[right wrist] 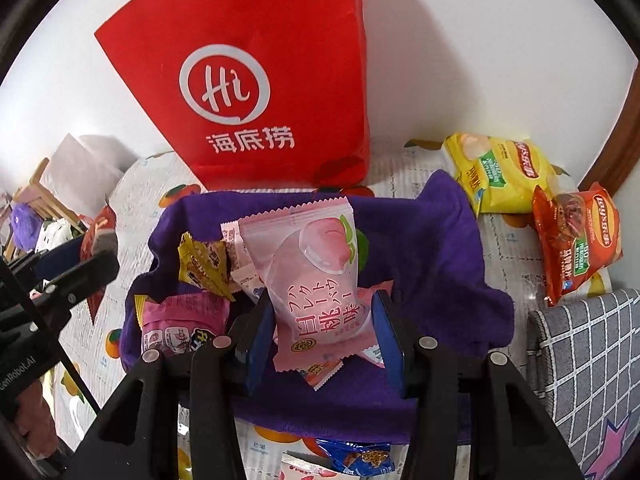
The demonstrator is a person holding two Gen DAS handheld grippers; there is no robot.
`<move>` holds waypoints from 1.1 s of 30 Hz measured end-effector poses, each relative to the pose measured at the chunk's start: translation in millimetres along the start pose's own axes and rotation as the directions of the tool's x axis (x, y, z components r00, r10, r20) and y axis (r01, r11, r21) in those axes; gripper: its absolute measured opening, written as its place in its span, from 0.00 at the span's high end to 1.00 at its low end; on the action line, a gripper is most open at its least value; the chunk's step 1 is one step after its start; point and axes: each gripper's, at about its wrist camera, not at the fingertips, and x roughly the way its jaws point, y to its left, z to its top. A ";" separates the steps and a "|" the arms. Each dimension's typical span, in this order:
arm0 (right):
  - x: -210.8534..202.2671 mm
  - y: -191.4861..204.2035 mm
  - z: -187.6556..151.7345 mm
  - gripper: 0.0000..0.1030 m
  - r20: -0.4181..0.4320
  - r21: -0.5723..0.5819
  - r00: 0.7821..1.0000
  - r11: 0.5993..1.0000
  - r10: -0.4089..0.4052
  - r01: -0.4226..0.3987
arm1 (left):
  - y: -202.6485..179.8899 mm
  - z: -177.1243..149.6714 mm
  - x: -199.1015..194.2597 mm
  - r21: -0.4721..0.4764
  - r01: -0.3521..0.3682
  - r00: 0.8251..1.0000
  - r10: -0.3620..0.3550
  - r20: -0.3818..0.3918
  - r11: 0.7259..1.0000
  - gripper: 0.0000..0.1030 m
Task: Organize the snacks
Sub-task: 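Carry the red packet and peach packet in both tools over the purple towel, then open the right tool to drop the peach packet onto the towel while the left tool holds the red packet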
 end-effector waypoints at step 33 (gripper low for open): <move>27.5 6.9 -3.4 0.43 -0.099 -0.017 0.995 1.000 -0.013 0.011 | 3.5 3.5 0.2 -0.001 0.011 1.000 -0.011 -0.003 1.000 0.57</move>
